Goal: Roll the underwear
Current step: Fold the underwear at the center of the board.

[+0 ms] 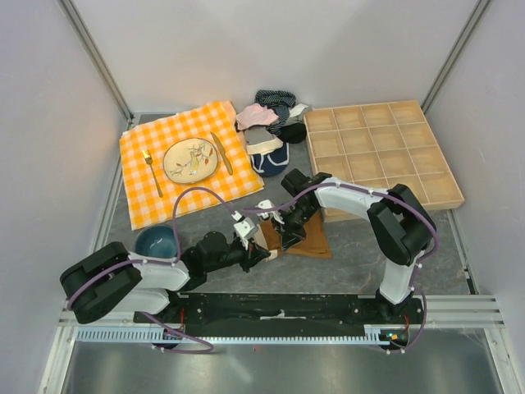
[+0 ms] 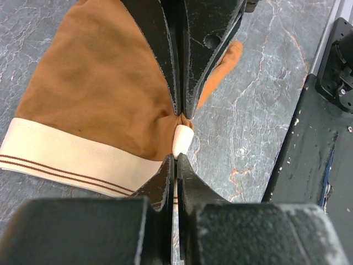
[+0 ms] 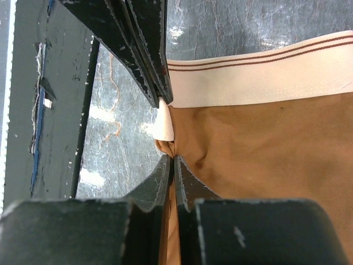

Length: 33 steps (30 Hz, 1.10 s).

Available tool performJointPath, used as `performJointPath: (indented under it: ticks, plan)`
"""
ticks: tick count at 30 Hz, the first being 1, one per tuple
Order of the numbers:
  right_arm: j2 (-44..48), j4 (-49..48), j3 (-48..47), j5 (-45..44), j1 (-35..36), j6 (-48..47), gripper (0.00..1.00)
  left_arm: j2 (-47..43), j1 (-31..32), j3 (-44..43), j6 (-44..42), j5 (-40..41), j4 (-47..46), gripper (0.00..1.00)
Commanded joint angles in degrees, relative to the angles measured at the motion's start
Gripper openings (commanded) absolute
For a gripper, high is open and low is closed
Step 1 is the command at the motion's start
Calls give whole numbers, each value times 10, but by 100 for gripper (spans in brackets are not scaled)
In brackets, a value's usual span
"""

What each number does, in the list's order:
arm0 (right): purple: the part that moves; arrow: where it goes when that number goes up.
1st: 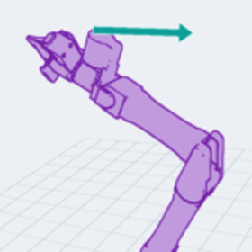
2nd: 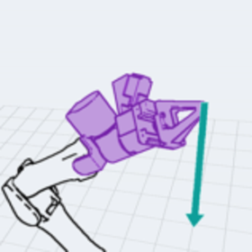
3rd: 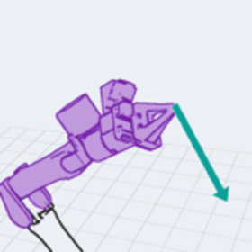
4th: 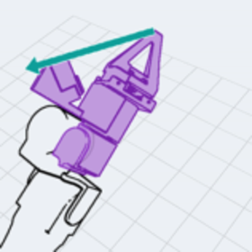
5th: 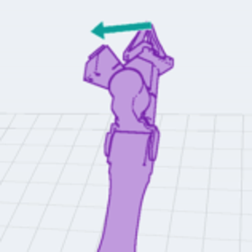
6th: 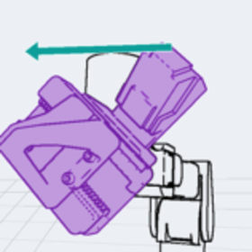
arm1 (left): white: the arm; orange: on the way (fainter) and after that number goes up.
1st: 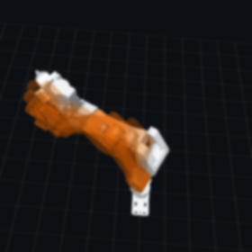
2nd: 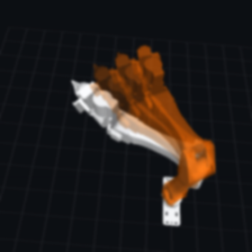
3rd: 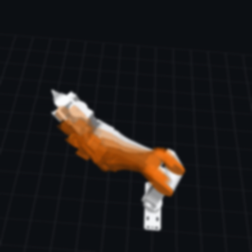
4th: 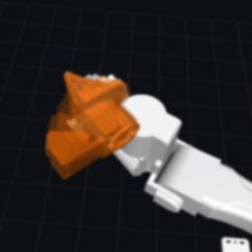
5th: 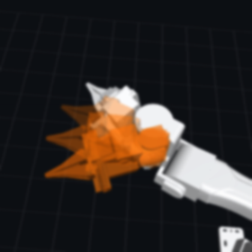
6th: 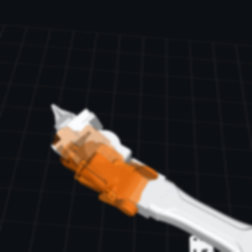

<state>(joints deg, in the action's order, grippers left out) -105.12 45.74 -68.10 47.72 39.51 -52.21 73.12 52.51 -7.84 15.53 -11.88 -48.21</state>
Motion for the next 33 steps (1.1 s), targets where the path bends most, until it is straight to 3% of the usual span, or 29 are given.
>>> performJointPath:
  ticks: [1, 8, 14, 17, 28, 31, 33]
  plan:
    - [-3, -8, -24, 31, -5, 8, 13, -17, -4, 10, 16, 19, -29, 2]
    - [40, -8, -12, 7, -37, 11, 39, -28, -35, 18, 63, 4, -25, 2]
    - [112, -7, 53, -56, -42, -39, 59, -36, -47, 17, 69, -15, -14, 2]
    - [140, -9, 94, -96, -41, -56, 64, -40, -50, 17, 71, -21, -7, 2]
    - [160, -44, 168, -161, -37, -58, 67, -40, -60, 16, 73, -33, -4, 2]
    - [151, -47, 173, -174, -30, -56, 63, -44, -61, 17, 75, -34, 0, 2]
    - [147, -44, 170, -183, -25, -56, 53, -47, -63, 19, 75, -33, 4, 2]
